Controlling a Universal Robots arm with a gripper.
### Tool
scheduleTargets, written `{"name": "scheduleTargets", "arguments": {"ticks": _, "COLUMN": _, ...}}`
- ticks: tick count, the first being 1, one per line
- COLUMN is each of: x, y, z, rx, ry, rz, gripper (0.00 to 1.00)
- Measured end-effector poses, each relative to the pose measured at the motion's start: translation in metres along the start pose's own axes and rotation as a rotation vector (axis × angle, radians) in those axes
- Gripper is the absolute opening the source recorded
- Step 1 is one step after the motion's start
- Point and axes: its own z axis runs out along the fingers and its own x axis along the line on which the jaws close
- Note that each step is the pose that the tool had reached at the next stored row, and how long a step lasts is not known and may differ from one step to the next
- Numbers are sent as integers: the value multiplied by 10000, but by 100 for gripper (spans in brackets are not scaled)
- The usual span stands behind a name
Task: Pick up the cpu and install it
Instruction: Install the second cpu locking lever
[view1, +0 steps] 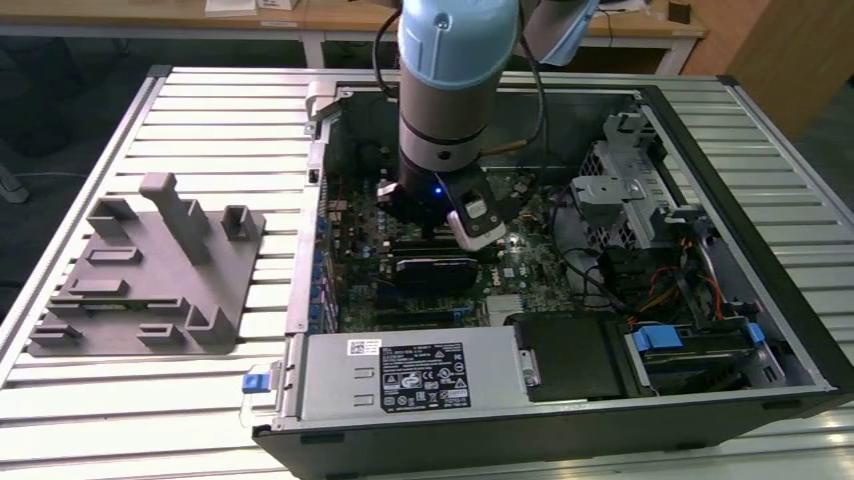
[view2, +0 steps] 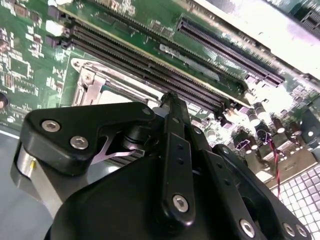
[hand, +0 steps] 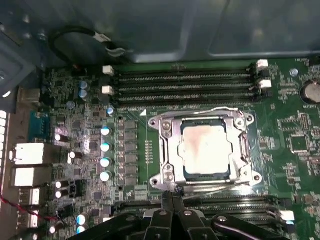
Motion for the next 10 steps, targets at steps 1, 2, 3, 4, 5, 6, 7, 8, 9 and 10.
{"name": "scheduleTargets", "arguments": {"ticks": 1, "x": 6, "y": -10, "z": 6, "rx": -72, "ry": 5, "rz": -7, "gripper": 11}}
{"name": "scheduleTargets", "arguments": {"ticks": 2, "x": 13, "y": -19, "z": 13, "rx": -135, "ry": 8, "rz": -12, "gripper": 11}}
{"name": "scheduleTargets", "arguments": {"ticks": 3, "x": 20, "y": -28, "z": 21, "rx": -194, "ry": 13, "rz": -17, "gripper": 11}}
{"name": "scheduleTargets", "arguments": {"ticks": 4, "x": 28, "y": -37, "z": 29, "rx": -255, "ry": 16, "rz": -21, "gripper": 11}}
{"name": "scheduleTargets", "arguments": {"ticks": 5, "x": 36, "y": -44, "z": 36, "rx": -306, "ry": 20, "rz": -24, "gripper": 11}}
{"name": "scheduleTargets", "arguments": {"ticks": 6, "x": 42, "y": -51, "z": 44, "rx": -366, "ry": 24, "rz": -28, "gripper": 11}}
{"name": "scheduleTargets", "arguments": {"ticks": 7, "x": 50, "y": -57, "z": 51, "rx": -420, "ry": 28, "rz": -29, "gripper": 11}}
{"name": "scheduleTargets", "arguments": {"ticks": 8, "x": 59, "y": -62, "z": 58, "rx": -477, "ry": 31, "rz": -29, "gripper": 11}}
{"name": "scheduleTargets", "arguments": {"ticks": 9, "x": 64, "y": -67, "z": 65, "rx": -524, "ry": 34, "rz": -32, "gripper": 11}}
{"name": "scheduleTargets", "arguments": {"ticks": 10, "x": 67, "y": -72, "z": 72, "rx": -575, "ry": 36, "rz": -32, "gripper": 11}}
